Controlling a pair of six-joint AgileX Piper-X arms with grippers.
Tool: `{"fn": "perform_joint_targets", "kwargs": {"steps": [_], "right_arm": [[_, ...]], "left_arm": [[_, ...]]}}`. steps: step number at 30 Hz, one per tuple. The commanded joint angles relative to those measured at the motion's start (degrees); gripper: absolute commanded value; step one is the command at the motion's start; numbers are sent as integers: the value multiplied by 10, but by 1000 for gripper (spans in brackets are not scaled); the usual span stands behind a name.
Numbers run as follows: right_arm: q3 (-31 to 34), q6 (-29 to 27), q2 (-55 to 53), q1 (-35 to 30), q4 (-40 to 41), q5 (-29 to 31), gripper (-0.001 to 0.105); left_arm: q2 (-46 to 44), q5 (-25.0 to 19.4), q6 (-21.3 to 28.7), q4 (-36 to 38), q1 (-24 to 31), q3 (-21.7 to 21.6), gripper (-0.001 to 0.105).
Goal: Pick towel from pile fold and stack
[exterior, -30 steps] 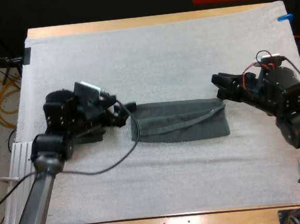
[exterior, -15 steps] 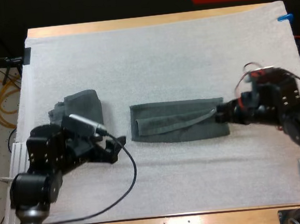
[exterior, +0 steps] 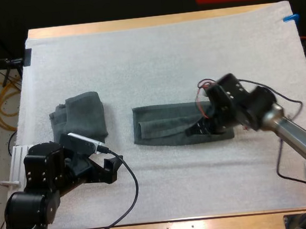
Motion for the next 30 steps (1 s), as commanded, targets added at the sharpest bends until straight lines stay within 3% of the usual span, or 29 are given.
{"fn": "perform_joint_targets", "kwargs": {"steps": [1, 9, 24, 30], "right_arm": [[-20, -4, 21, 1, 5, -12, 0], [-80, -9, 144, 1, 32, -83, 0], [-89, -31, 252, 1, 0, -76, 0], [-94, -30, 263, 1, -33, -30, 0]], "left_arm": [[-3, -4, 2, 0, -2, -3, 82], [-3, -4, 2, 0, -2, -3, 82], [-3, -4, 2, 0, -2, -3, 82], [-3, -4, 2, 0, -2, -3, 82]]}}
